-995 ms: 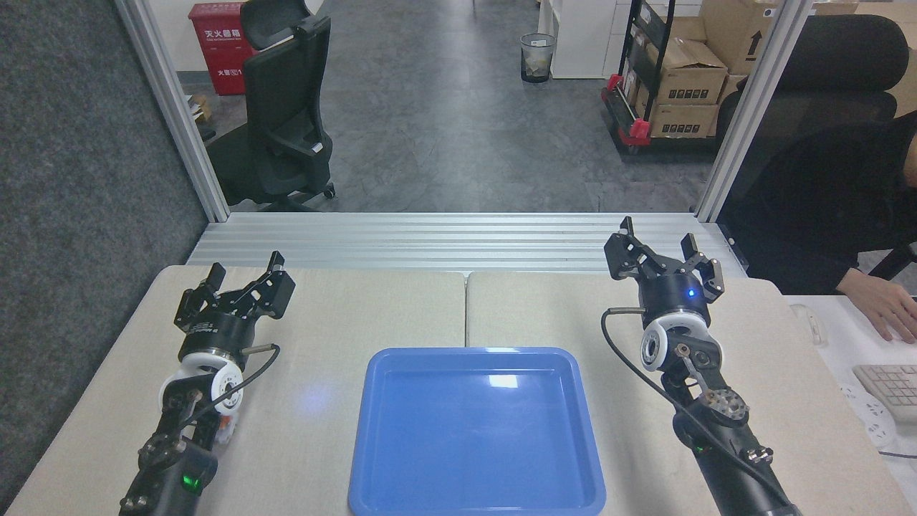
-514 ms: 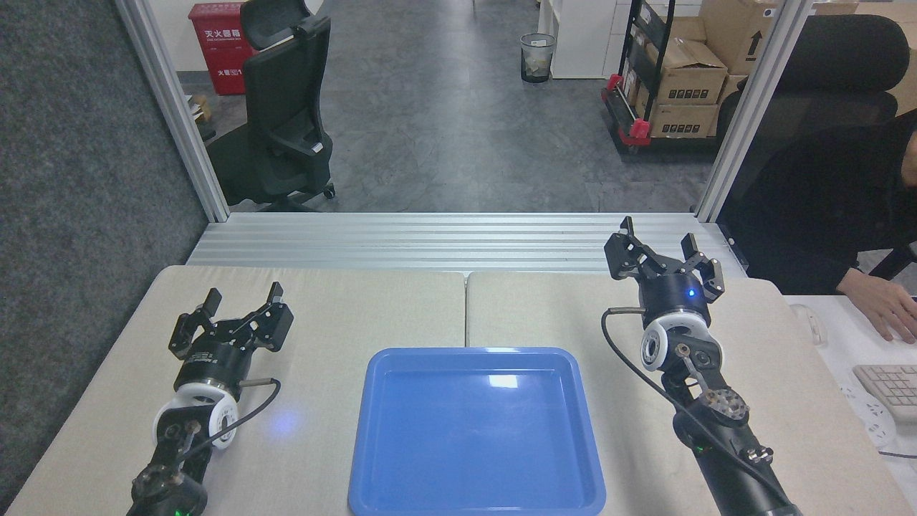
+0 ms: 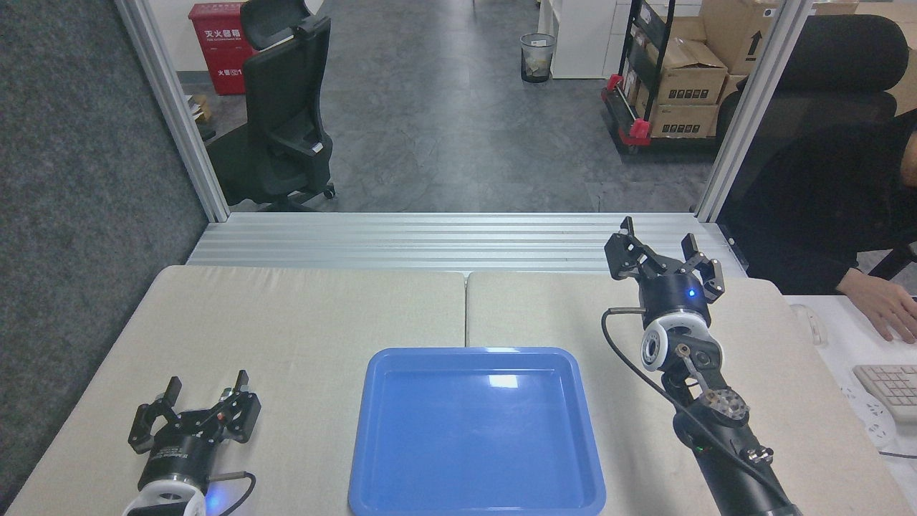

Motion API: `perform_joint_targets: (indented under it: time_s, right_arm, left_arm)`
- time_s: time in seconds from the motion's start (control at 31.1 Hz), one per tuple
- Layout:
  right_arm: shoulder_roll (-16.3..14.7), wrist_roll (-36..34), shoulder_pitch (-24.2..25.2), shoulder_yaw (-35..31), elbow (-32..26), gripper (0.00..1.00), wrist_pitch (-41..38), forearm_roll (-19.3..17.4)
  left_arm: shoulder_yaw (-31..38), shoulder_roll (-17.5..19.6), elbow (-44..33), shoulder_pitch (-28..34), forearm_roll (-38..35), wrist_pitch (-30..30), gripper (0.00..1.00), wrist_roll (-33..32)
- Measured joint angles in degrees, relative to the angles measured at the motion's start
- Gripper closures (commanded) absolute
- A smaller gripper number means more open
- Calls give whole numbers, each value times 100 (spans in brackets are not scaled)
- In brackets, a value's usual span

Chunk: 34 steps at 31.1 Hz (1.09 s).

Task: Pick up switch part and place in tray
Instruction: 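Move the left gripper down over the white-and-orange switch part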

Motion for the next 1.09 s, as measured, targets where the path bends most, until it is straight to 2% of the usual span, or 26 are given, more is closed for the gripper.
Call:
perform_joint_targets:
  time_s: [0.39,0.93,0.96,1.0,1.03,1.09]
  right_arm:
    - [-1,0,0,-6,2,0,0,0]
    - [-1,0,0,-10,2,0,0,-3]
    - [-1,0,0,-10,2,0,0,-3]
    - [-1,0,0,-11,2,0,0,-3]
    - [-1,0,0,-11,2,0,0,-3]
    - [-1,0,0,-11,2,0,0,-3]
  left_arm:
    - [68,-55,-299,370,-262,27,0,24]
    - [-90,-140,266,375,-677,87,1,123]
    - [-96,-140,312,351,-677,87,6,118]
    - [-100,-140,356,327,-678,89,16,117]
    - [-104,-139,402,305,-678,94,29,114]
    - [-113,-135,497,260,-678,95,66,99]
